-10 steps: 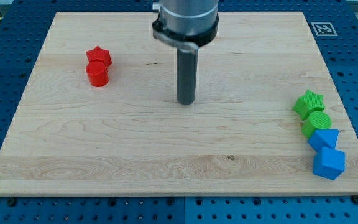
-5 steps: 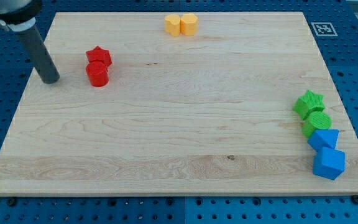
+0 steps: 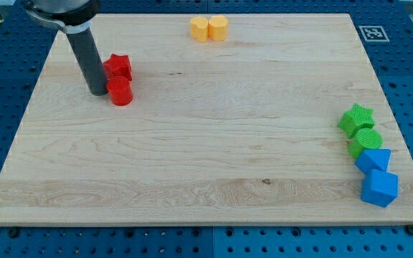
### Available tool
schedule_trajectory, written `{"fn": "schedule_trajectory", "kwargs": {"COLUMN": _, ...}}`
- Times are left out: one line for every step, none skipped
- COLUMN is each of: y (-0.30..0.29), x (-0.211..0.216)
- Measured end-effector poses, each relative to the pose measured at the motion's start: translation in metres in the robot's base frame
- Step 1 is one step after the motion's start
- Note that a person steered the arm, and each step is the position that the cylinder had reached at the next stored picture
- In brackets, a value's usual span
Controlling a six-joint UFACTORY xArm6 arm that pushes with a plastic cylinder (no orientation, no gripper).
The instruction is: Place the red circle at the bottom of the yellow blocks
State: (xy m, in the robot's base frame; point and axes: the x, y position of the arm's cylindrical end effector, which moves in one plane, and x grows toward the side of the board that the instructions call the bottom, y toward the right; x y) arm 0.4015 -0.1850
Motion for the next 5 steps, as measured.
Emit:
{"fn": "schedule_trajectory", "kwargs": {"y": 0.000, "x": 0.000}}
{"fn": "schedule_trajectory", "kwargs": {"y": 0.014, "x": 0.007}}
{"fn": "schedule_trajectory", "kwargs": {"y": 0.019, "x": 0.008}}
{"fn": "schedule_trajectory", "kwargs": {"y": 0.019, "x": 0.008}}
{"fn": "schedule_trajectory", "kwargs": {"y": 0.019, "x": 0.012}}
